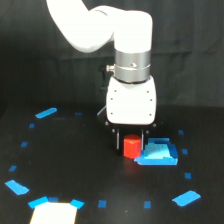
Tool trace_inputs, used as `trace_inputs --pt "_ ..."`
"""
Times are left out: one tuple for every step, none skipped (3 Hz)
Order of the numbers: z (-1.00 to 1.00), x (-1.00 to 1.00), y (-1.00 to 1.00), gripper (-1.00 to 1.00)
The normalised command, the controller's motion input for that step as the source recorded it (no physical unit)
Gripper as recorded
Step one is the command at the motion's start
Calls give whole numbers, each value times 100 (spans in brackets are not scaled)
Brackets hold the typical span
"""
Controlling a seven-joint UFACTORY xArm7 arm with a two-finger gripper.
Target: Pick up the red object from the table
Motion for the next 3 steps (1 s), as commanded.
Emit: trace_inputs --pt "100 1 -32 -100" --pt "98 -39 -21 -100" --pt "100 5 -38 -72"
